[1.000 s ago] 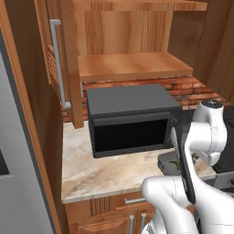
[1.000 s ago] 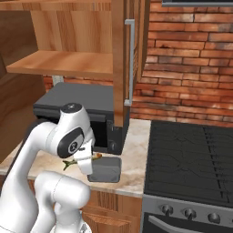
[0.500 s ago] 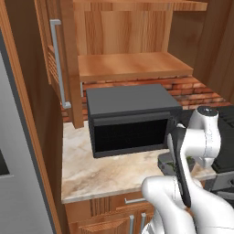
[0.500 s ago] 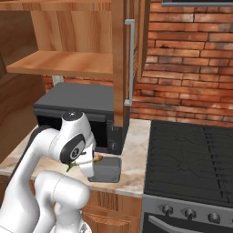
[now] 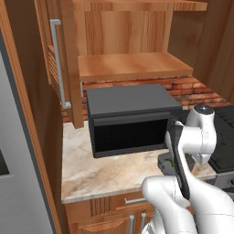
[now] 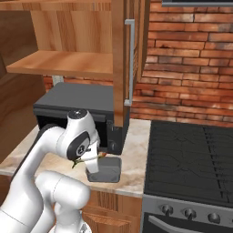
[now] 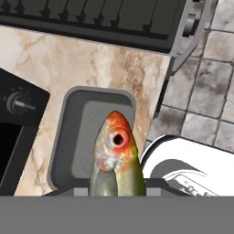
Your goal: Retrieve the tupperware from the cabinet, then place the raw meat into the tupperware to avoid contamination.
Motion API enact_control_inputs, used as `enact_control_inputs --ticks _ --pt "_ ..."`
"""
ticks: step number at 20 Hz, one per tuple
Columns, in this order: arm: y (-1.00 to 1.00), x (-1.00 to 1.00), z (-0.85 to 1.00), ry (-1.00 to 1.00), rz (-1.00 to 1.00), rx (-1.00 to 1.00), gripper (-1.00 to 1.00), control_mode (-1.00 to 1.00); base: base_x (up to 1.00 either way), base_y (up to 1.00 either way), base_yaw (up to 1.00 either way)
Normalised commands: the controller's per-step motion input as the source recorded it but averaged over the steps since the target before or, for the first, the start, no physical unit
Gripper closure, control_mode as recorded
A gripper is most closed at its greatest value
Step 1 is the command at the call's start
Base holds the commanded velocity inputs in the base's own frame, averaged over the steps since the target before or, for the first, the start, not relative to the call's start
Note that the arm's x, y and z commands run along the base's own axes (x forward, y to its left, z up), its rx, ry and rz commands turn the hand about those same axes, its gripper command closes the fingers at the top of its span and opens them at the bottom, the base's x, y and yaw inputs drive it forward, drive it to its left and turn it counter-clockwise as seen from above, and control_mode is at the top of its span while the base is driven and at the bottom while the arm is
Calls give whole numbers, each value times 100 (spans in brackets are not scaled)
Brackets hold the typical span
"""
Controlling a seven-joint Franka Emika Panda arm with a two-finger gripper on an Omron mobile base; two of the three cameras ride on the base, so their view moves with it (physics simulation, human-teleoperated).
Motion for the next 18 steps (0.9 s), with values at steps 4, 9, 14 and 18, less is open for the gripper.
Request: enact_control_inputs --ticks 4,9,14,18 --pt "-12 9 -16 0 -1 0 100 -100 0 0 0" --pt "-9 5 -22 0 -1 0 100 -100 0 0 0" --pt "-2 14 -20 -1 -1 0 100 -100 0 0 0" --pt "-1 19 -16 0 -2 0 100 -100 0 0 0"
